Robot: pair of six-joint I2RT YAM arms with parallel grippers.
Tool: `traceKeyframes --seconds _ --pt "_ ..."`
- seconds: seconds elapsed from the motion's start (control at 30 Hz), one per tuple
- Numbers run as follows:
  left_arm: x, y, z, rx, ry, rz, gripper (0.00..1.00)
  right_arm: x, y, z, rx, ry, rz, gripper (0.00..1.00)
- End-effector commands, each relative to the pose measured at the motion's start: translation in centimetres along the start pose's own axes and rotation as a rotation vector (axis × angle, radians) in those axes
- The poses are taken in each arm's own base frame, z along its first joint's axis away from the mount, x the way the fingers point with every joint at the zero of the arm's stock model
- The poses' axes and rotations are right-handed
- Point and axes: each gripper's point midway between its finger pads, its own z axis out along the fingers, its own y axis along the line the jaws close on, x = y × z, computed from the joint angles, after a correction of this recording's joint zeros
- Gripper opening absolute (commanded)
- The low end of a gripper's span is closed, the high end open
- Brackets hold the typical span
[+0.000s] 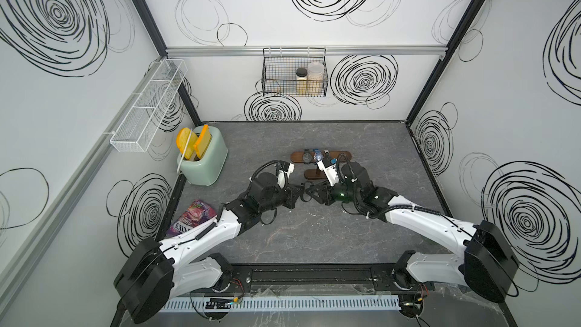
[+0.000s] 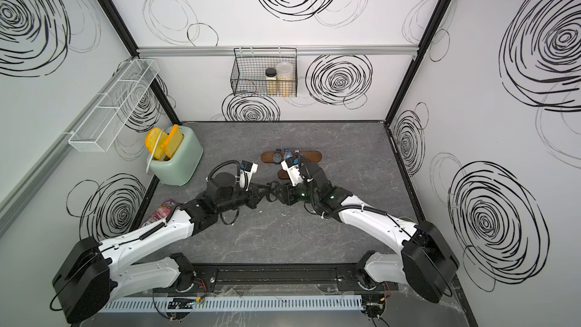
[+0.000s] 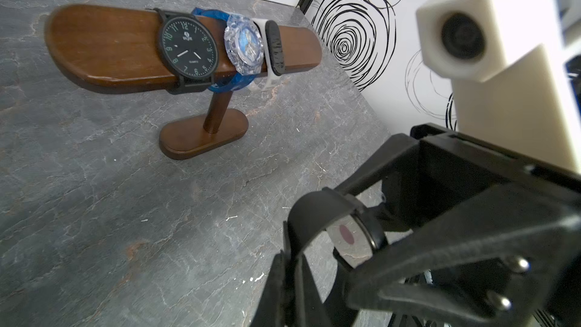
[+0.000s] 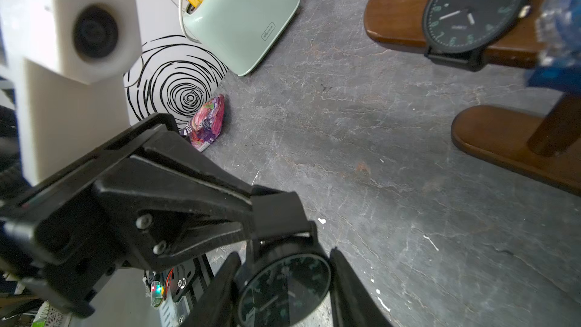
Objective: Place watch on stand
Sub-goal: Adjust the watch.
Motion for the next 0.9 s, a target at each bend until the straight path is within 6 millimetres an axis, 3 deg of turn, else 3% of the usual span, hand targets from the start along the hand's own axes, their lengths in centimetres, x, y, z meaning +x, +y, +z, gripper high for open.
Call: traceKeyframes --seconds 0.0,0.13,0.37,0.67,0.87 --pt "-1.7 -0.3 -0.2 0.006 -0.058 0.025 0.02 -1.5 1.0 -0.3 -0.016 -0.036 -0.026 0.41" --pt "-2.2 0.1 -0.5 -0.007 -0.062 0.023 0.13 -1.9 0.6 -0.6 0.018 -0.045 -0.037 0.41" --pt "-4.8 1.3 -1.9 -0.022 -0.082 0.026 0.25 -3.7 -1.5 -2.7 0.141 -0.088 -0.054 0.41" --pt "-10.3 7.3 -1.6 -0.152 -0.067 -0.034 0.34 -7.8 -7.6 -8.4 0.455 -0.138 -0.083 0.41" --pt "-12.4 9.6 1.2 -0.199 -0.003 -0.046 0.34 -10.3 -12.2 -12.8 0.656 -0.177 -0.072 0.41"
